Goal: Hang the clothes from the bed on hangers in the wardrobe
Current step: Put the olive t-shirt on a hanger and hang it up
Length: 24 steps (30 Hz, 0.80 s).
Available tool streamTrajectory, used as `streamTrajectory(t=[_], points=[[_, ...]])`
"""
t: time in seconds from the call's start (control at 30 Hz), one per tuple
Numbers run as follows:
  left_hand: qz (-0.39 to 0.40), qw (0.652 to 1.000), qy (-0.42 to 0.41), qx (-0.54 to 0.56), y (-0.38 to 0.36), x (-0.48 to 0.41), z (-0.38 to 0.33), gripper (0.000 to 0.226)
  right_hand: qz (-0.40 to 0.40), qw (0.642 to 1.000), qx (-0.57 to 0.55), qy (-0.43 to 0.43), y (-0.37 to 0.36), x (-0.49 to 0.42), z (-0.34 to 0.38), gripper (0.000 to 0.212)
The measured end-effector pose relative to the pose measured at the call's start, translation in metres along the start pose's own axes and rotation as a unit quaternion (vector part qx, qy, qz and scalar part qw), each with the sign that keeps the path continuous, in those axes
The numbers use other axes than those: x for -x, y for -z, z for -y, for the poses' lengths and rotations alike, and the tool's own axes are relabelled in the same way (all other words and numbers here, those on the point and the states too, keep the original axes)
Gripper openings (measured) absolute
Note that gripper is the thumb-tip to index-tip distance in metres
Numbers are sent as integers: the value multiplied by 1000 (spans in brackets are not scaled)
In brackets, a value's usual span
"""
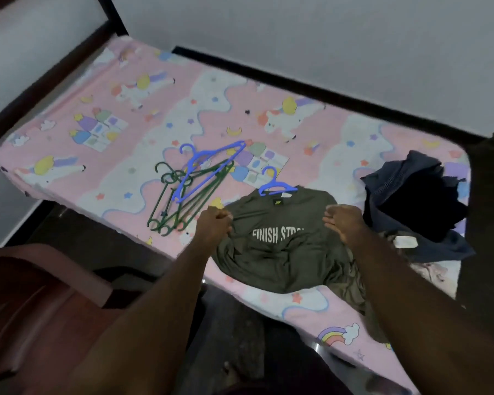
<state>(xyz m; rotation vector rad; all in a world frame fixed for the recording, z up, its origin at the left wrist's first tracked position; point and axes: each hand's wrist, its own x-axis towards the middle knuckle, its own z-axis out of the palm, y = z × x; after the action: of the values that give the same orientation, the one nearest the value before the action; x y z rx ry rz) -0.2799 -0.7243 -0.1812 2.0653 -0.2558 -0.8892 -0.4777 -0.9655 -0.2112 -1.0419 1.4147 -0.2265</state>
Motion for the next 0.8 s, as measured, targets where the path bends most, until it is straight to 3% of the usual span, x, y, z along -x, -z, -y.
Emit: streamTrajectory(t=[0.1,0.2,0.27,0.33,0.43,0.53,0.67,0.73,0.8], points=[[15,998,31,-49,-29,-34,1,8,30,994,109,-6,-25,-62,-14,12],[54,989,28,-135,-52,-66,3,12,61,963,263,13,-49,-114,-23,25],[72,985,27,-153,-67,-87,4,16,70,907,410,70,-66,-138,-24,34],[85,979,37,-184,-81,-106,6,19,120,901,405,98,-83,-159,-22,35],[115,968,33,-220,-100,-127,6,19,97,873,446,169,-103,-199,-21,31],[138,959,27,-247,-114,-141,9,20,87,848,490,182,-118,-236,-19,48],[172,950,48,-256,-120,-150,15,19,153,748,617,191,-130,-271,-30,80],[179,948,57,-256,-120,-152,20,19,129,724,647,203,-134,-277,-41,78],[184,943,61,-270,-120,-153,21,20,82,714,651,244,-135,-280,-53,60]])
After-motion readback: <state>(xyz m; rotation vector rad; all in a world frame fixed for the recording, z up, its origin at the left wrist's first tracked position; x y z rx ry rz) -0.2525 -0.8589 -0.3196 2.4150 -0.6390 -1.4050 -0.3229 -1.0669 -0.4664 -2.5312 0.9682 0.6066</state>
